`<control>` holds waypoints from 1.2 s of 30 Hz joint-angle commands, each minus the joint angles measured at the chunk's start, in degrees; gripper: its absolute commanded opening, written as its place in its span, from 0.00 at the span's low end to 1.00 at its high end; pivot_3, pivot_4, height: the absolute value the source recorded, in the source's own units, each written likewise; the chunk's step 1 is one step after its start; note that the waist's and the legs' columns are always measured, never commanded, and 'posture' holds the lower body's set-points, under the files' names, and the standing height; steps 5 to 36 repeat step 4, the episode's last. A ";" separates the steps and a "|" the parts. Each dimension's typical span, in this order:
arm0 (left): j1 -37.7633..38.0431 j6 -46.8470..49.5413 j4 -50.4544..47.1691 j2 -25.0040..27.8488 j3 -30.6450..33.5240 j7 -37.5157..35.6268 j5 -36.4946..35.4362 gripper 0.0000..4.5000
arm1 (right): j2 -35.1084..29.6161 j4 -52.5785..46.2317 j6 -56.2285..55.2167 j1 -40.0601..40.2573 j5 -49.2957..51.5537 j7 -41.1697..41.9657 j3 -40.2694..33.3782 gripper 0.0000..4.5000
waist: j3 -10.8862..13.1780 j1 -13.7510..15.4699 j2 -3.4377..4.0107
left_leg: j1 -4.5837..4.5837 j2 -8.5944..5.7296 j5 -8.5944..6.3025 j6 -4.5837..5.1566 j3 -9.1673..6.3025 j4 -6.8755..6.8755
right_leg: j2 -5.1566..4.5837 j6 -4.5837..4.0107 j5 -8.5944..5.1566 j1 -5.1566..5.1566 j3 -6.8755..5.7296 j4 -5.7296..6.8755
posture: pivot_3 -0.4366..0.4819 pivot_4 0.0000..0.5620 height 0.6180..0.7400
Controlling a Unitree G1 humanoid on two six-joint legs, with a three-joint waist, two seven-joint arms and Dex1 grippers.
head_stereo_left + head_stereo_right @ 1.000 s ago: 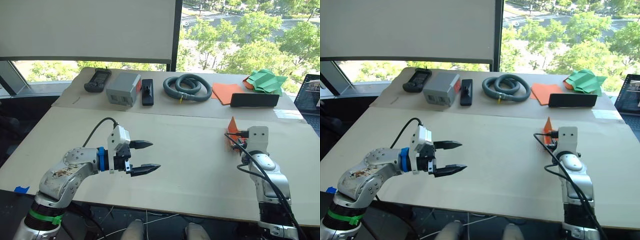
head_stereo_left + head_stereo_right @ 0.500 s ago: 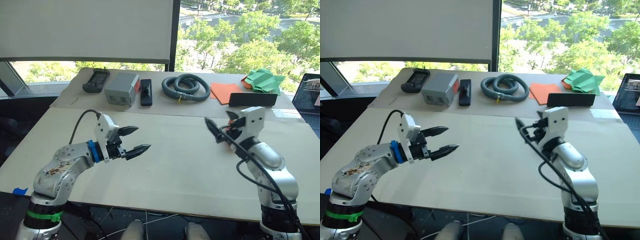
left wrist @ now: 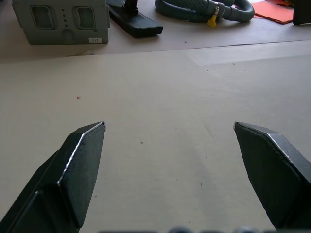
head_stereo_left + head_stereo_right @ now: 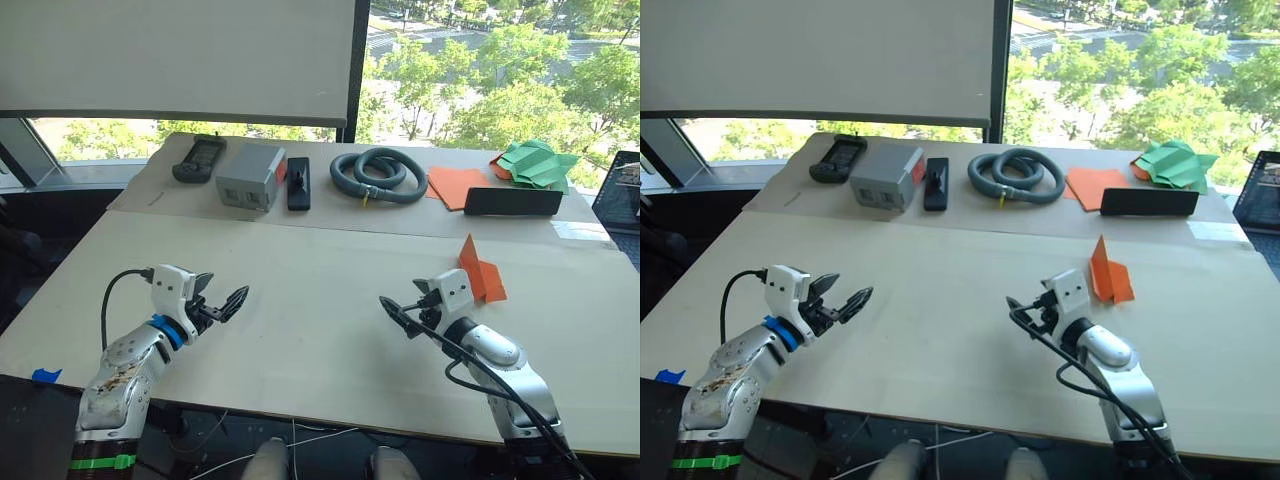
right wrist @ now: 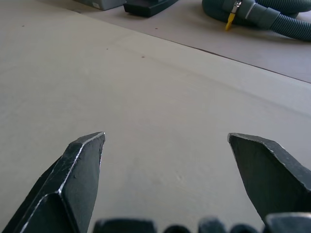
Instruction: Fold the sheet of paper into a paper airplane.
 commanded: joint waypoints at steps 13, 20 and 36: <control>-0.98 -2.54 -0.53 0.38 0.51 -2.01 -0.33 1.00 | -0.06 -0.75 -2.52 -0.20 0.23 0.03 -1.22 0.99 | 0.00 -0.16 0.00 | 0.01 0.00 0.00 0.00 0.00 0.00 | 0.00 0.00 0.00 0.00 -0.02 0.00 | 0.48 0.27 0.69; -0.98 -2.54 -0.53 0.38 0.51 -2.01 -0.33 1.00 | -0.06 -0.75 -2.52 -0.20 0.23 0.03 -1.22 0.99 | 0.00 -0.16 0.00 | 0.01 0.00 0.00 0.00 0.00 0.00 | 0.00 0.00 0.00 0.00 -0.02 0.00 | 0.48 0.27 0.69; -0.98 -2.54 -0.53 0.38 0.51 -2.01 -0.33 1.00 | -0.06 -0.75 -2.52 -0.20 0.23 0.03 -1.22 0.99 | 0.00 -0.16 0.00 | 0.01 0.00 0.00 0.00 0.00 0.00 | 0.00 0.00 0.00 0.00 -0.02 0.00 | 0.48 0.27 0.69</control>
